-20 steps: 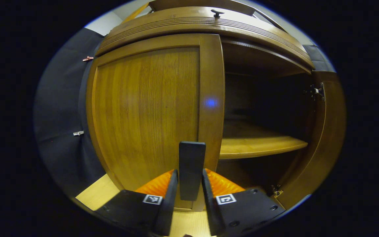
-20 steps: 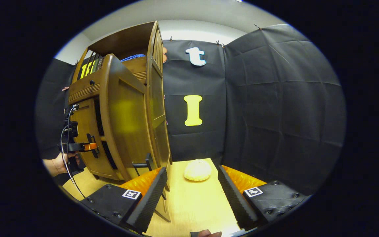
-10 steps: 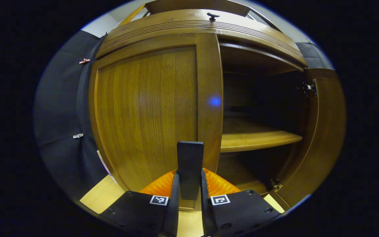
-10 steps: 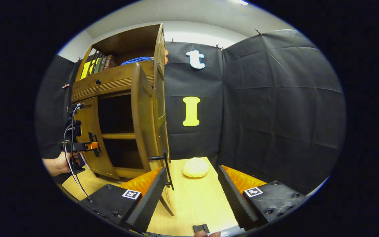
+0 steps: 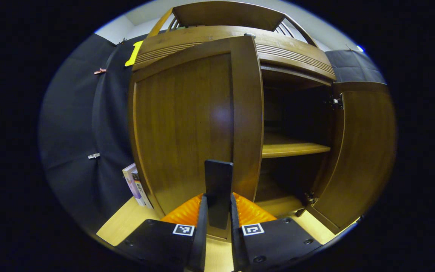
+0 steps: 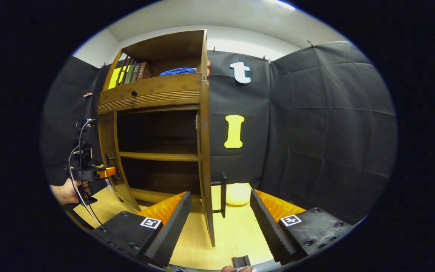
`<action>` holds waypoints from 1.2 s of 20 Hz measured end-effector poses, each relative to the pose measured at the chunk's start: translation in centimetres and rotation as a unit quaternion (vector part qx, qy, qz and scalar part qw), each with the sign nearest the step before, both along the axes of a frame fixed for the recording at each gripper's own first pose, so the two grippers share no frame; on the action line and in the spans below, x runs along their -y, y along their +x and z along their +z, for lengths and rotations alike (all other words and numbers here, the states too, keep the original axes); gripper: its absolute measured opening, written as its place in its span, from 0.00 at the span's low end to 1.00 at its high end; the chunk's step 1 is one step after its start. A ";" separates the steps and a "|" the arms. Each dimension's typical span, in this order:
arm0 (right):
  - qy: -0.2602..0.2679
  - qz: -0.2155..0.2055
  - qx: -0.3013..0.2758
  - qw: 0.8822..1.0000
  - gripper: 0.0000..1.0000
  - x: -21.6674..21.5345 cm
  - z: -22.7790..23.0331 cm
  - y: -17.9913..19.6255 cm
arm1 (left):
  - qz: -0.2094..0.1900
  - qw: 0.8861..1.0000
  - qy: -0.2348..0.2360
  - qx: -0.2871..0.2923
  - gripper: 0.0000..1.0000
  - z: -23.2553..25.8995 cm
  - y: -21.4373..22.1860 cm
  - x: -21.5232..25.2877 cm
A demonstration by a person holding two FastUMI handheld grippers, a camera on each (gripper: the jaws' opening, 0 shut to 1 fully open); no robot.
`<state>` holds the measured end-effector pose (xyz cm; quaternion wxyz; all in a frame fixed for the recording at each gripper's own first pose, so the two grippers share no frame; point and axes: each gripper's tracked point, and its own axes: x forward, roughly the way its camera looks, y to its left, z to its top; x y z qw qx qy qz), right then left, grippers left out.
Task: Open the right door of the double-door shoe cabinet with the right hand, and open the left door with the left hand.
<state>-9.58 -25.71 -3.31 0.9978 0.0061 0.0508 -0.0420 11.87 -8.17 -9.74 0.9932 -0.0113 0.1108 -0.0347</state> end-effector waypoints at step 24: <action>0.030 0.048 -0.007 0.998 0.96 -14.6 -1.8 3.8 | -0.002 1.000 -0.009 0.012 0.13 -1.1 -9.8 -13.8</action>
